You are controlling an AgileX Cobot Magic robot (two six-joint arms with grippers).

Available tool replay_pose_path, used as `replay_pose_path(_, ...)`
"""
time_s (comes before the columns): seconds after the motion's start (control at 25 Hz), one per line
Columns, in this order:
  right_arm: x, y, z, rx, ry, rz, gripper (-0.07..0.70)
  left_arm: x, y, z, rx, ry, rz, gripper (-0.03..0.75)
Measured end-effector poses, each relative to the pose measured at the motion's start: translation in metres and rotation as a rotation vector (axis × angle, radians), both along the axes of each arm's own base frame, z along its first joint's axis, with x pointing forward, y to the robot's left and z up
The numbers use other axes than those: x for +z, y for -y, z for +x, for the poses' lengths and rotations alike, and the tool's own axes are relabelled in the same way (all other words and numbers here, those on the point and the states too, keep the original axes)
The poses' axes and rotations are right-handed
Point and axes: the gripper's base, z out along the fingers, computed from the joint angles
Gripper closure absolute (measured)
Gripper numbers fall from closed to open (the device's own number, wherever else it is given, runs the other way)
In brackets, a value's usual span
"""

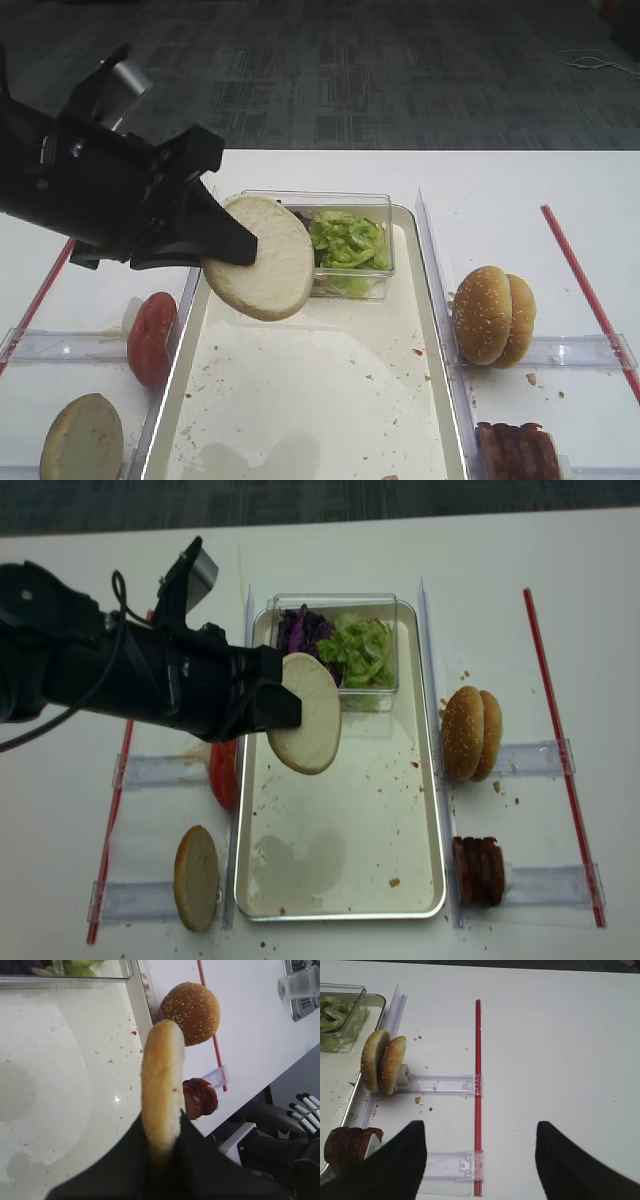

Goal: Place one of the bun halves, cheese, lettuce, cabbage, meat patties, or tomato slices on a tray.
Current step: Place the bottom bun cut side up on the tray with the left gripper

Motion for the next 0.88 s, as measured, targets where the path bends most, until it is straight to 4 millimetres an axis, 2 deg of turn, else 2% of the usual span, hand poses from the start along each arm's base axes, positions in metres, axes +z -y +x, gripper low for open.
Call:
replay_pose_path(0.24,0.000,0.000,0.000,0.000,0.000,0.000,0.125,-0.016,0.003,0.008,-0.012,-0.054,0.012,0.640)
replay_pose_path(0.6,0.000,0.000,0.000,0.000,0.000,0.000,0.125,-0.045,0.024,0.015,-0.058,-0.115,0.038,0.640)
replay_pose_path(0.88,0.000,0.000,0.000,0.000,0.000,0.000,0.125,-0.069,0.030,0.024,-0.062,-0.166,0.039,0.640)
